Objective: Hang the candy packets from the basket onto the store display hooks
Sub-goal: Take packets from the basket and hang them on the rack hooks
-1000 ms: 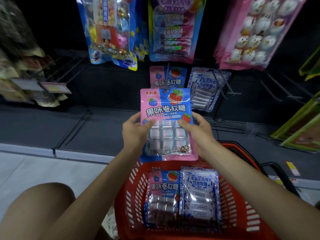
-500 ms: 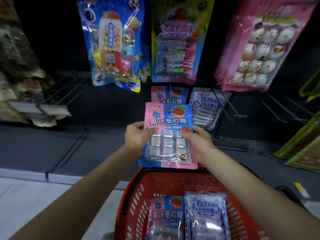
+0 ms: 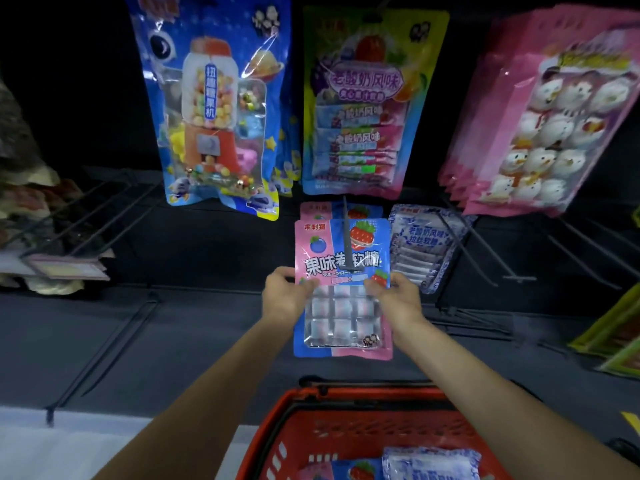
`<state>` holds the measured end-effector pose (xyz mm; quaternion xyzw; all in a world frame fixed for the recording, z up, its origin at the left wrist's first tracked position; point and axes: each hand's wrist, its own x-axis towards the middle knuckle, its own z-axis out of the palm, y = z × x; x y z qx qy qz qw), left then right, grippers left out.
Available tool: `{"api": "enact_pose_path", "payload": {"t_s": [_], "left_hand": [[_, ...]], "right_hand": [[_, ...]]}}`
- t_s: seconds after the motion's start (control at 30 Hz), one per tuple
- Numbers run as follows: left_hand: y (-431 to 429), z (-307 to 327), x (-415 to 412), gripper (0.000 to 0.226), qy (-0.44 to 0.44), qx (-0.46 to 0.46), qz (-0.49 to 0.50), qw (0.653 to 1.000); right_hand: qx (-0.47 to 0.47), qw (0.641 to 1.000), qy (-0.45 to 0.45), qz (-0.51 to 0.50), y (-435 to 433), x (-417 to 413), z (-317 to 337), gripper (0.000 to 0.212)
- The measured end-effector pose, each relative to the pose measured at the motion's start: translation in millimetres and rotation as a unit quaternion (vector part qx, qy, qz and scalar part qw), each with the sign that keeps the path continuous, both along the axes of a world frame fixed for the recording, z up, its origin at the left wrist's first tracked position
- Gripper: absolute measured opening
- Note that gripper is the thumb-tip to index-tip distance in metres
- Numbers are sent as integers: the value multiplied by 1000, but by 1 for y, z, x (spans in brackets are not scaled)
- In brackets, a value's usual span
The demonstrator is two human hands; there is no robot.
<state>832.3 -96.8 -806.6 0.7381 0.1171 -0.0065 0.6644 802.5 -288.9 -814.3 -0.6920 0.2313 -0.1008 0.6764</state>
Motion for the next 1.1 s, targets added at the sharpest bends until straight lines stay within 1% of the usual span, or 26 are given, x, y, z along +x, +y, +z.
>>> {"api": "enact_pose_path", "payload": {"t_s": [0.07,0.13,0.23,0.37,0.5,0.57,0.63,0.7,0.8,0.87,0.97,1.1], "left_hand": [[-3,-5,10,24,-1,19,0,1000],[-4,-11,19,23,-8,35,5,999],[-6,-21,33,21,-28,83,9,996],[-9,-24,45,20,-51,52,10,997],[-4,-13,57,10,-109,27,12,994],[-2,-3,62,8,-147,22,22,989],[-2,4,65,6,-185,23,20,982],[-1,8,69,5,-209,22,20,977],[-1,14,75,5,-220,12,25,975],[-2,17,78,6,-217,6,34,976],[-4,18,85,7,-209,10,52,977],[-8,20,92,12,-181,-10,62,982]], "right_hand": [[-13,1000,-6,-1,-1,9,-6,11],[-28,1000,-5,-2,-2,19,-14,10],[-45,999,-7,3,-3,31,-23,12],[-92,995,-30,-8,-8,46,-26,21],[-133,989,-64,-14,-16,52,-19,19],[-152,984,-93,-17,-19,52,-12,18],[-168,979,-119,-15,-20,53,-2,12],[-192,970,-151,-15,-21,54,9,12],[-233,957,-172,-8,-22,57,23,7],[-256,953,-164,-16,-23,60,28,8],[-262,953,-150,-27,-24,66,34,12],[-267,954,-133,-41,-26,77,39,15]]}}
